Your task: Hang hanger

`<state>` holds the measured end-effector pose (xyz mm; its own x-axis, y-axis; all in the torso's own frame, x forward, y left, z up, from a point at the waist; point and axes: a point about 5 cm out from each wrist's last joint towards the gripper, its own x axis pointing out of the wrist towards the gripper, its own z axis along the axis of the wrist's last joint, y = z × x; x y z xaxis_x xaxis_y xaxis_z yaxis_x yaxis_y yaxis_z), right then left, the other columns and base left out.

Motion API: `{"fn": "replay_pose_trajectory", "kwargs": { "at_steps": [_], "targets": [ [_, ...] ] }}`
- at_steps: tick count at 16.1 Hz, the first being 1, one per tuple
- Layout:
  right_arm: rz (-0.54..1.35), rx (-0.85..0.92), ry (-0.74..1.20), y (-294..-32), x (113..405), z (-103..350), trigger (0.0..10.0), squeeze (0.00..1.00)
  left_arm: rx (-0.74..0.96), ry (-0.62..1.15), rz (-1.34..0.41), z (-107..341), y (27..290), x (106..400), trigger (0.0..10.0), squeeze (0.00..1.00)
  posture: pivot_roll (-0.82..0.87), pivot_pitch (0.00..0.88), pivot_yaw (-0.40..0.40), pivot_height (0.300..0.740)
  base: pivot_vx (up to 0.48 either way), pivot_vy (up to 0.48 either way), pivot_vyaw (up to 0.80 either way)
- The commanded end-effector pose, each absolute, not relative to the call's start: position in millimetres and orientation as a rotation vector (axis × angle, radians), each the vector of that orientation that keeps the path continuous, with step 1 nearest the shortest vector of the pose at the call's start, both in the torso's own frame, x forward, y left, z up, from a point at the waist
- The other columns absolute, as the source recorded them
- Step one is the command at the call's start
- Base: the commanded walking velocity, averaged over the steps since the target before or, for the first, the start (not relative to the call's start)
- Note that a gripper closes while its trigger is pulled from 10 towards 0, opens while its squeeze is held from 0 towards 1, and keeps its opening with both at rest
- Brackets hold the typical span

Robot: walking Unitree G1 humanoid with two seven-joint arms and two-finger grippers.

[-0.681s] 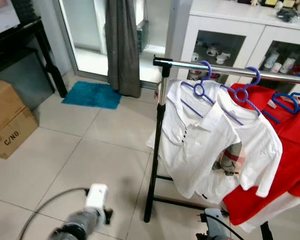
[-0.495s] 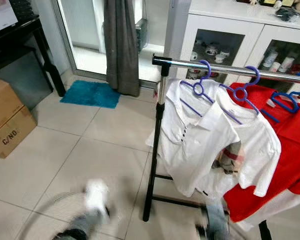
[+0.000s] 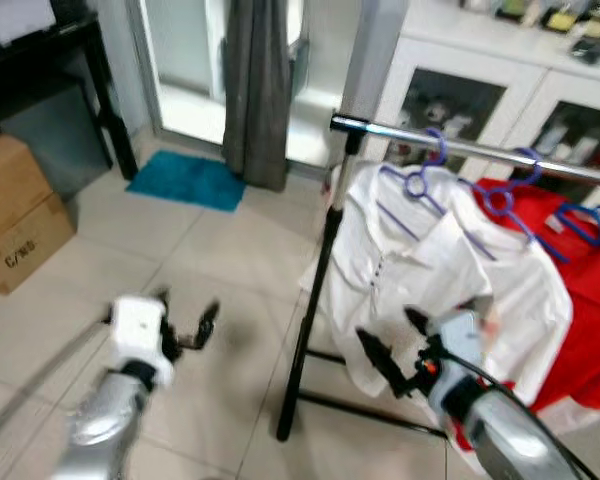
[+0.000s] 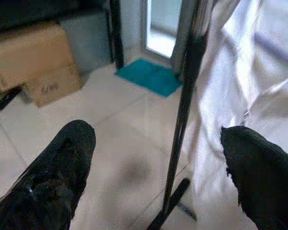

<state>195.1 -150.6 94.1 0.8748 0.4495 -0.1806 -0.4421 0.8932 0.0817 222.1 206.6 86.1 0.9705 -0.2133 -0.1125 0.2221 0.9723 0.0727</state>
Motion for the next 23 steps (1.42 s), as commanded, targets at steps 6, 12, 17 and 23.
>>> {"fn": "replay_pose_trajectory", "kwargs": {
  "at_steps": [6, 12, 17, 23],
  "targets": [
    [0.163, 0.083, 0.006, -159.9, 241.7, 156.4, 10.0, 1.00, -0.006, -0.006, -0.220, 143.9, 165.2, 266.9, 10.0, 1.00, -0.18, 0.000, -0.014, 0.740, 0.000, -0.219, 0.00],
    [0.172, 0.110, 0.036, -146.3, 268.1, 157.1, 10.0, 0.00, 0.014, 0.040, -0.151, 143.8, 162.5, 279.9, 10.0, 1.00, -0.10, 0.000, -0.024, 0.740, 0.000, -0.480, 0.00],
    [0.107, 0.156, 0.049, -136.5, 275.2, 140.8, 10.0, 0.00, 0.038, 0.025, -0.191, 145.7, 160.3, 281.1, 10.0, 0.32, -0.05, 0.000, -0.014, 0.740, 0.000, 0.000, 0.00],
    [0.115, 0.119, 0.005, -132.8, 282.8, 149.5, 10.0, 0.00, 0.063, 0.000, -0.255, 147.7, 146.9, 277.5, 10.0, 0.24, -0.04, 0.000, -0.044, 0.740, 0.000, 0.000, 0.28]
  ]
}}
